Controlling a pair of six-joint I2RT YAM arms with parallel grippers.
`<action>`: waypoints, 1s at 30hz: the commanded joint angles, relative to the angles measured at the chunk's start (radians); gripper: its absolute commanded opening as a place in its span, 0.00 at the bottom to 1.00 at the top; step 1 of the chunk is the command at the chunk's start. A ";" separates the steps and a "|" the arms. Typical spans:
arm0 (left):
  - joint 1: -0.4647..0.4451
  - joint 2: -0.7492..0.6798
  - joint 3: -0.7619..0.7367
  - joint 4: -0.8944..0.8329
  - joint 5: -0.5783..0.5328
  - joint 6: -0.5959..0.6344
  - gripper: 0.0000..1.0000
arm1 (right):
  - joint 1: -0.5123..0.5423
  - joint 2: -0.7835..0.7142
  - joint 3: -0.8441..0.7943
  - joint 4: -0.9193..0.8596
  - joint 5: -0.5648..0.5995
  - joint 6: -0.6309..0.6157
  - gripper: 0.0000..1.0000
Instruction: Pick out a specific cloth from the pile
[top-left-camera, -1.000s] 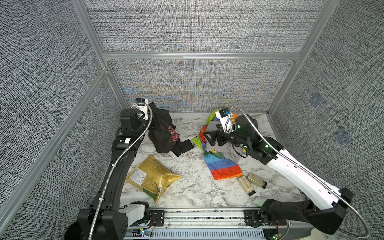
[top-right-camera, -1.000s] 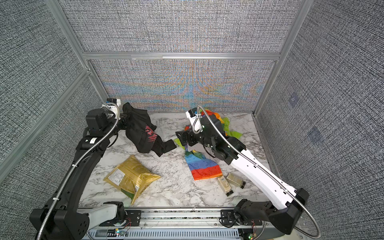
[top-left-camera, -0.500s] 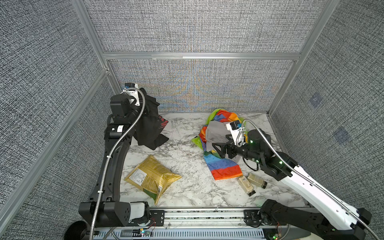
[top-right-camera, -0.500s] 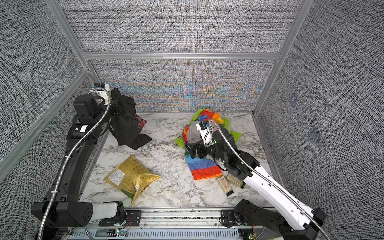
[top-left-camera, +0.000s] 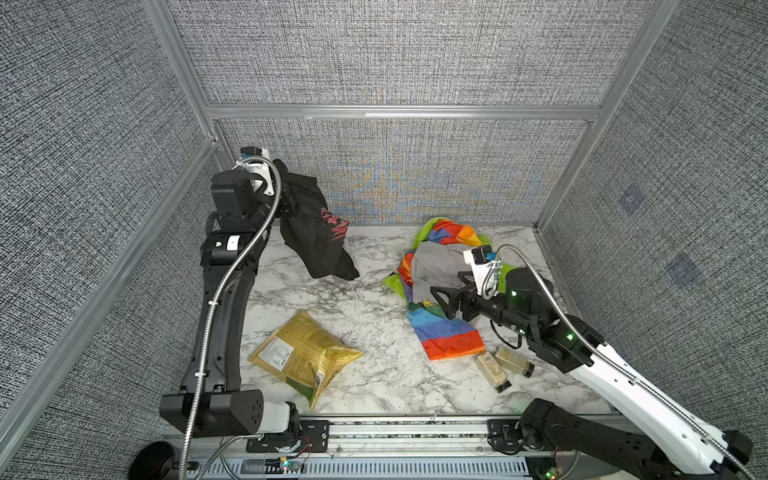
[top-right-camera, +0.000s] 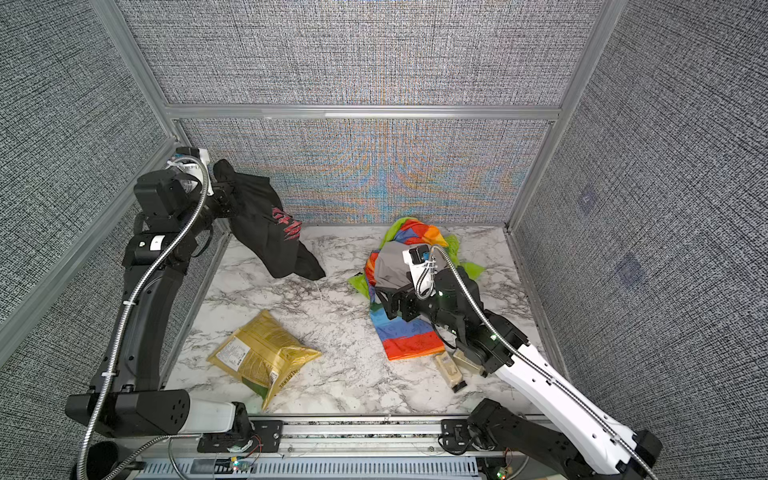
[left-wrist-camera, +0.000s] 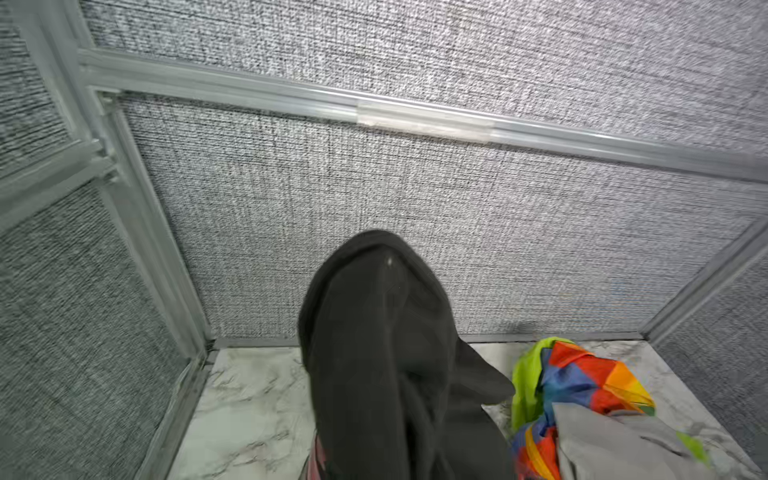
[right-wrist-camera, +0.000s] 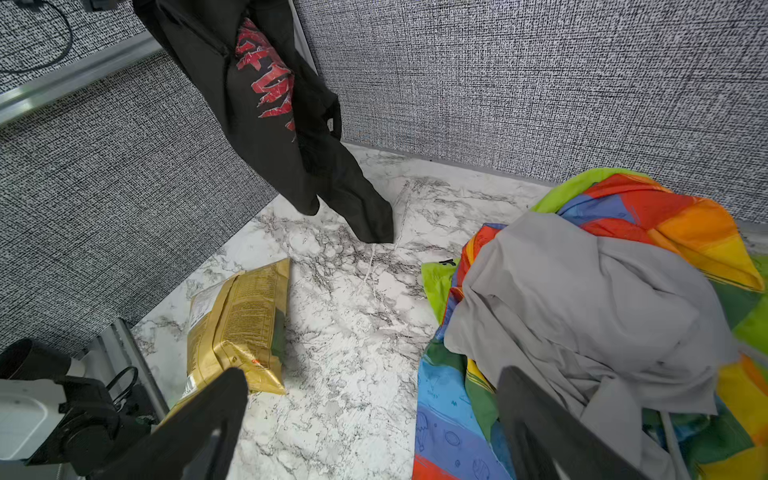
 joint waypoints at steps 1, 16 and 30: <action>0.004 -0.019 0.002 -0.009 -0.083 0.036 0.00 | -0.001 -0.011 -0.003 0.011 0.034 0.002 0.98; 0.004 0.021 -0.189 0.221 0.125 -0.049 0.00 | -0.001 -0.004 0.002 0.018 0.039 0.017 0.98; 0.006 0.017 -0.473 0.307 -0.075 -0.058 0.00 | -0.001 -0.013 -0.010 0.004 0.051 0.023 0.98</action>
